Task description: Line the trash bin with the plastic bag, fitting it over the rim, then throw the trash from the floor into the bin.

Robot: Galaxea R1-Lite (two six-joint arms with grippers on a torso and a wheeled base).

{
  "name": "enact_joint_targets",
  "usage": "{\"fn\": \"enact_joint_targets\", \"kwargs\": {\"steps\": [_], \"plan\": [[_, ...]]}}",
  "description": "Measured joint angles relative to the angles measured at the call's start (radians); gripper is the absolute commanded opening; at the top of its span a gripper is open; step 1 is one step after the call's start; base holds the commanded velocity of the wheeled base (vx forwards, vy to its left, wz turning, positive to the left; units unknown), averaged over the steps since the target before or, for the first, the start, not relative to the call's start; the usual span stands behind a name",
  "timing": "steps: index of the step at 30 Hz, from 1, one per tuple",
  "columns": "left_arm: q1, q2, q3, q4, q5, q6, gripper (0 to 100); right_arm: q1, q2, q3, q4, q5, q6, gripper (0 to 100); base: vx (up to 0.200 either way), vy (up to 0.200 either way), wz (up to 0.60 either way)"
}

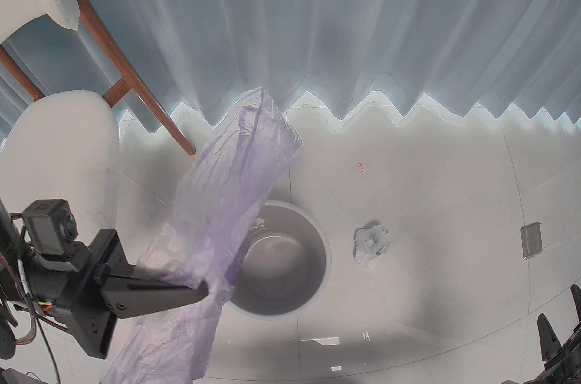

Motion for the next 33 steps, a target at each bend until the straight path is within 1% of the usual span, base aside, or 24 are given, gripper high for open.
{"fn": "enact_joint_targets", "kwargs": {"steps": [2, 10, 15, 18, 26, 28, 33], "plan": [[-0.005, 0.032, 0.008, -0.004, 0.0, 0.035, 0, 0.0, 0.0, 0.0, 0.0, 0.0, 0.0, 100, 0.0, 0.0, 0.0], [-0.048, 0.073, 0.004, -0.01, 0.0, 0.035, 0, 0.0, 0.0, 0.0, 0.0, 0.0, 0.0, 100, 0.0, 0.0, 0.0], [-0.127, 0.062, -0.005, -0.009, 0.001, 0.001, 0, 0.0, 0.0, 0.0, 0.0, 0.0, 0.0, 100, 0.0, 0.0, 0.0], [-0.157, 0.052, -0.006, -0.009, 0.013, -0.007, 0, 0.0, 0.0, 0.0, 0.0, 0.0, 0.0, 100, 0.0, 0.0, 0.0], [-0.173, 0.047, -0.007, -0.017, 0.023, -0.011, 0, 0.0, 0.0, 0.0, 0.0, 0.0, 0.0, 100, 0.0, 0.0, 0.0], [-0.173, 0.049, -0.009, -0.037, 0.026, -0.011, 0, 0.0, 0.0, 0.0, 0.0, 0.0, 0.0, 100, 0.0, 0.0, 0.0], [-0.17, 0.059, -0.007, -0.056, 0.104, -0.007, 0, 0.0, 0.0, 0.0, 0.0, 0.0, 0.0, 100, 0.0, 0.0, 0.0]]}}
